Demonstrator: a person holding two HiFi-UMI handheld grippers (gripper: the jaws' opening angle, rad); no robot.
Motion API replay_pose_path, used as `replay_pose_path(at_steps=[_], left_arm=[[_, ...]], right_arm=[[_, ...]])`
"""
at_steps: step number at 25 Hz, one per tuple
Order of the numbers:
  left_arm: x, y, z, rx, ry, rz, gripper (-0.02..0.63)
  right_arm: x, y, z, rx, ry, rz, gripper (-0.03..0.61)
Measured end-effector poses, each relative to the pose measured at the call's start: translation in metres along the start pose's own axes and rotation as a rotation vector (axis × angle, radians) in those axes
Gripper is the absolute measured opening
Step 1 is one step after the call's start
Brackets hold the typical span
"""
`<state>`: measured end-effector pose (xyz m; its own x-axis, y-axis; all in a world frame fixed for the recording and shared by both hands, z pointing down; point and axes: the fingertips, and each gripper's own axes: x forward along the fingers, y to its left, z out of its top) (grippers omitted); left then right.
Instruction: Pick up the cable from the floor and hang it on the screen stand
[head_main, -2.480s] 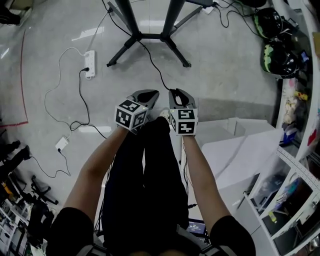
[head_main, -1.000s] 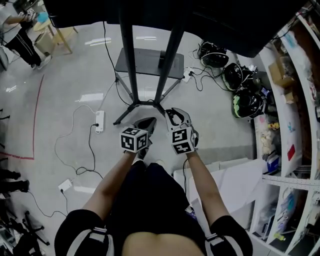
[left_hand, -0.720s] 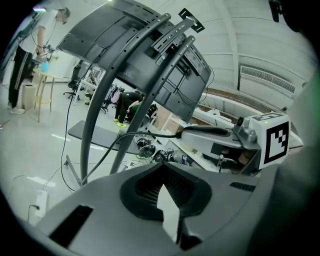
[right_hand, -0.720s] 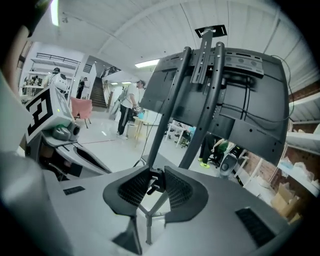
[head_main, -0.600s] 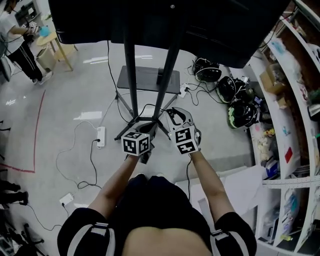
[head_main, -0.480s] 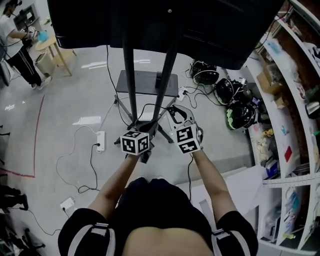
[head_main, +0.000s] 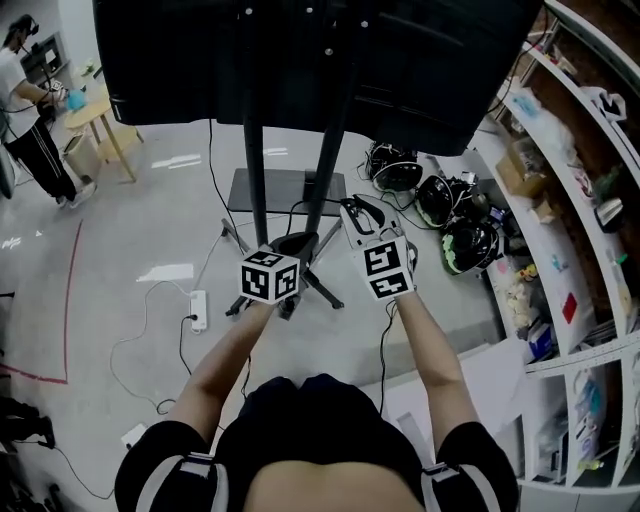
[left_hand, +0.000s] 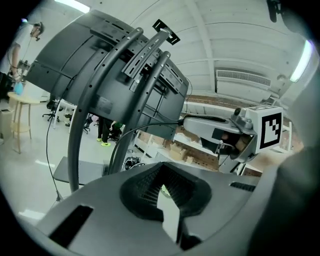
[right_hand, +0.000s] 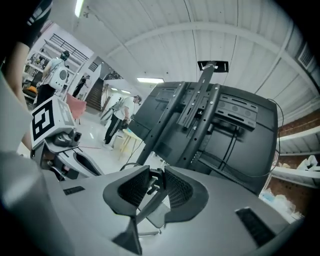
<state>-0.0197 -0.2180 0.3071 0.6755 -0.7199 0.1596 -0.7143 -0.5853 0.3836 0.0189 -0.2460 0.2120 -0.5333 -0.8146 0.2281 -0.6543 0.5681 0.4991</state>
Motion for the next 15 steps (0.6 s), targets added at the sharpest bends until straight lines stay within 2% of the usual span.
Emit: replay_pose_path(at_steps=[8, 15], left_arm=[[-0.012, -0.014, 0.045, 0.061, -0.053, -0.083, 0.005], [-0.021, -0.032, 0.078, 0.109, -0.053, -0.167, 0.005]], right_arm=[[-0.005, -0.027, 0.051, -0.004, -0.065, -0.104, 0.107], [-0.018, -0.042, 0.082, -0.006, -0.096, -0.153, 0.107]])
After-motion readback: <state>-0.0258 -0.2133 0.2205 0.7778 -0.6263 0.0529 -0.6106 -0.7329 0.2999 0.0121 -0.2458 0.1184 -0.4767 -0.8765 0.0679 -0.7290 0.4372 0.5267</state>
